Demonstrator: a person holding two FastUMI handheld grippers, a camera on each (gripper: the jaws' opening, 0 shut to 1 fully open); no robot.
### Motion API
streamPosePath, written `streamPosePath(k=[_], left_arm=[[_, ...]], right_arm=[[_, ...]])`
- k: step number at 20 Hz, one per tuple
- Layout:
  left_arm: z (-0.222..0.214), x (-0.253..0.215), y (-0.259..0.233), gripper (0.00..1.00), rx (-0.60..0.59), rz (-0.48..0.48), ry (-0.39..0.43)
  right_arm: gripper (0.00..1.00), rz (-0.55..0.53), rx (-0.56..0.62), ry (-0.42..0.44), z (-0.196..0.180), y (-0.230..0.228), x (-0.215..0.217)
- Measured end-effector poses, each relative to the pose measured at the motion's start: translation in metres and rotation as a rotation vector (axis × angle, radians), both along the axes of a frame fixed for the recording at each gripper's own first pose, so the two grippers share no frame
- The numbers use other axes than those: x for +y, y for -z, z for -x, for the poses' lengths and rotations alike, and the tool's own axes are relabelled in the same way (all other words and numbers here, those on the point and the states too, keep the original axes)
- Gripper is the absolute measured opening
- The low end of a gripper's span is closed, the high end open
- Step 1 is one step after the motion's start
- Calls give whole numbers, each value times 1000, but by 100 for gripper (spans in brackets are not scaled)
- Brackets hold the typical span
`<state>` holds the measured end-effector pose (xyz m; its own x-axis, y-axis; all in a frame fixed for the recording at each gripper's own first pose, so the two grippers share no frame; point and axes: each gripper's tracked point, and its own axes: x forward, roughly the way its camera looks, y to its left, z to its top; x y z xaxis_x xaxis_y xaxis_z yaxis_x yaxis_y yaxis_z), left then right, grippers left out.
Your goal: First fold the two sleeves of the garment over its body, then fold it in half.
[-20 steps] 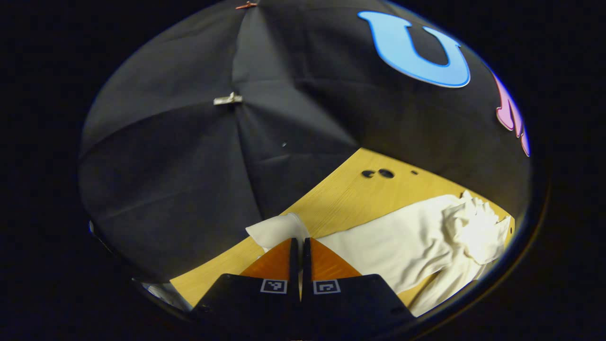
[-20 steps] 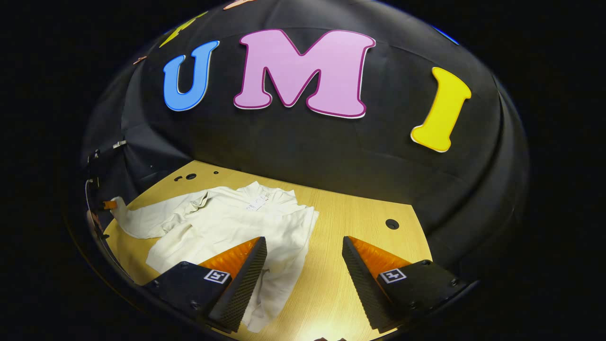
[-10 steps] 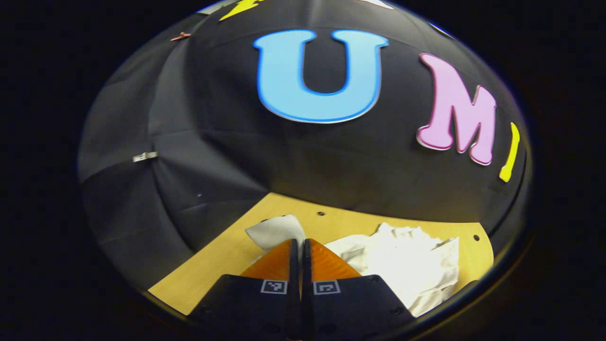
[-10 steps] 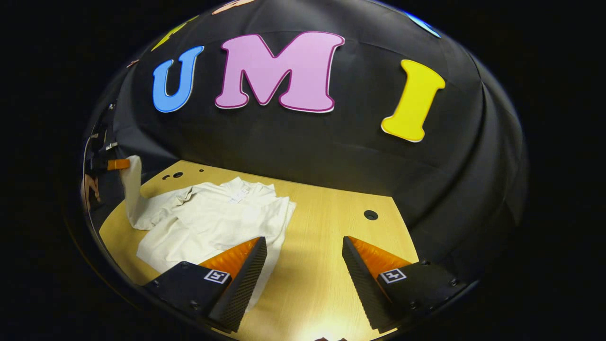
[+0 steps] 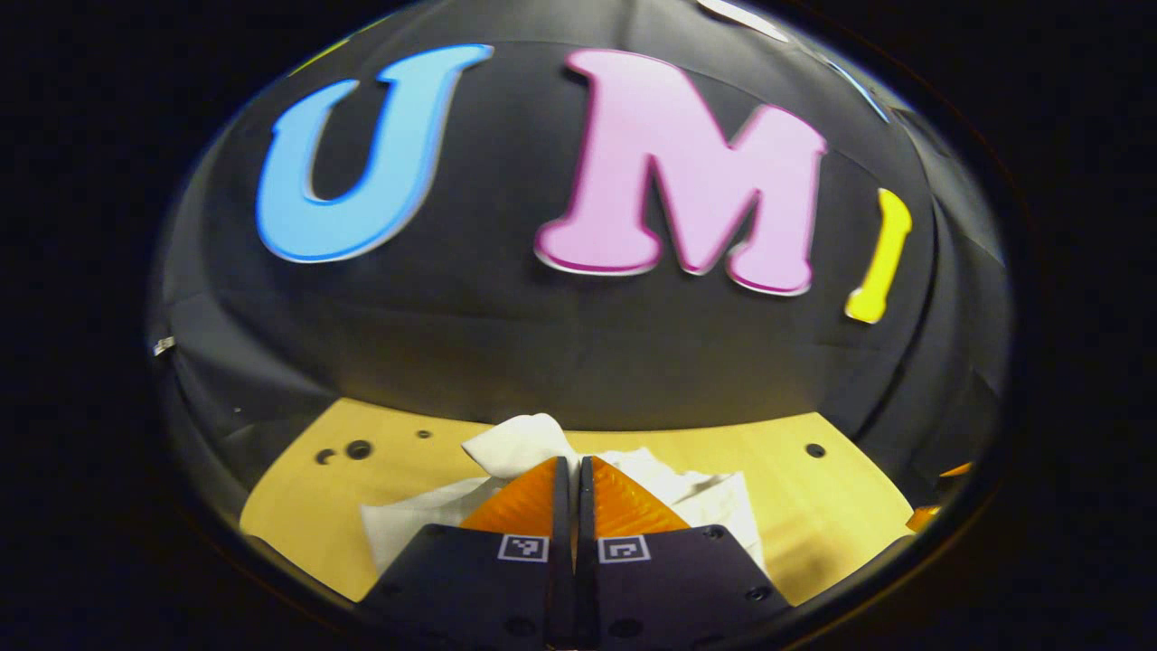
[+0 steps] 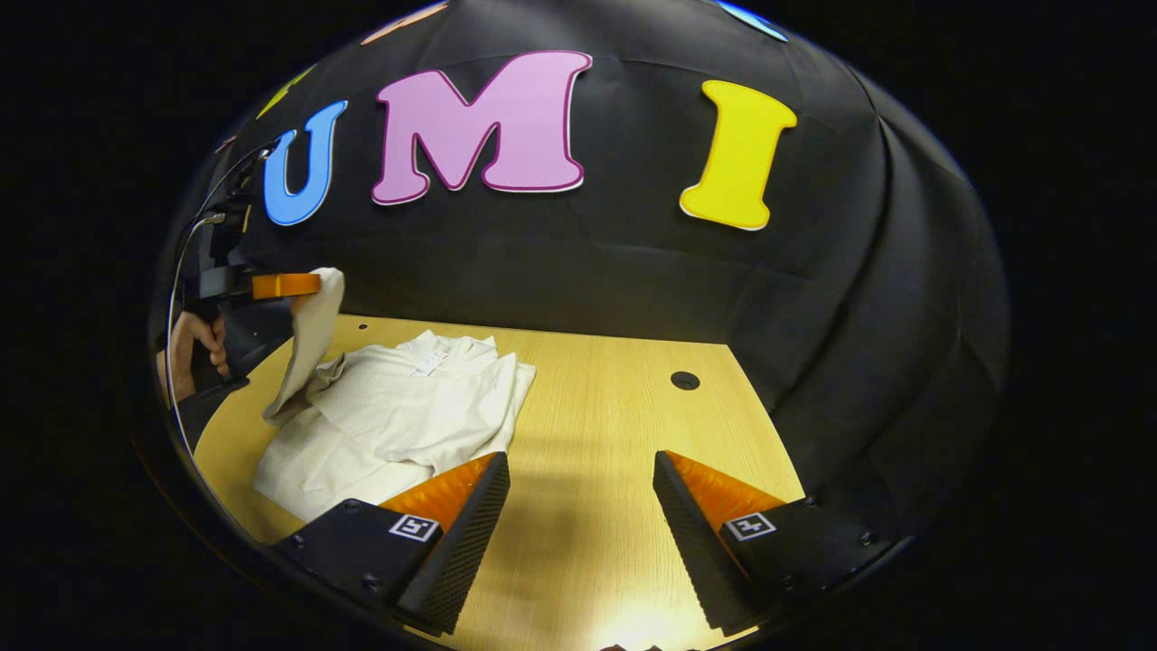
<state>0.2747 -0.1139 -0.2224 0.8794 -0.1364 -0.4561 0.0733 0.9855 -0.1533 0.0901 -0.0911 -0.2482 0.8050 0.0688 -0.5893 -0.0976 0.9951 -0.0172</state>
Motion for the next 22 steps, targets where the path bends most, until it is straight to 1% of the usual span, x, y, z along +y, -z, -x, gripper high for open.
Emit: streamPosePath(k=[2,4,5,7,8,9,10,11,12,14,15,16,17,18,22], left_arm=[[-9,-50,15,6,14,27,85],[-10,-90,30,6,34,63,144],[-10,-106,36,6,41,80,166],[-12,-127,49,6,50,74,181],[-11,-133,54,6,61,81,196],[-6,-141,55,8,66,108,212],[-1,-146,53,25,70,143,226],[3,-148,52,33,68,169,227],[5,-145,50,55,62,178,219],[19,-122,50,100,69,152,196],[29,-109,51,100,78,127,189],[38,-94,52,97,91,97,179],[50,-76,52,92,101,68,167],[62,-59,52,97,114,42,156],[114,11,58,97,183,-54,103]], right_arm=[[98,-27,9,22,-1,6,-7],[98,-49,13,43,-2,10,-12],[98,-56,15,51,-5,13,-14],[98,-74,22,62,-6,18,-17],[98,-99,33,67,-6,22,-15],[97,-132,47,75,-7,25,-12],[97,-164,61,86,-7,28,-8],[98,-186,70,95,-7,30,-6],[99,-196,74,98,-6,32,-2],[99,-191,84,79,-1,34,9],[99,-181,91,60,4,36,16],[99,-173,101,38,8,37,25],[99,-173,113,19,14,40,35],[99,-181,129,1,19,43,48],[99,-187,186,-53,45,55,90]])
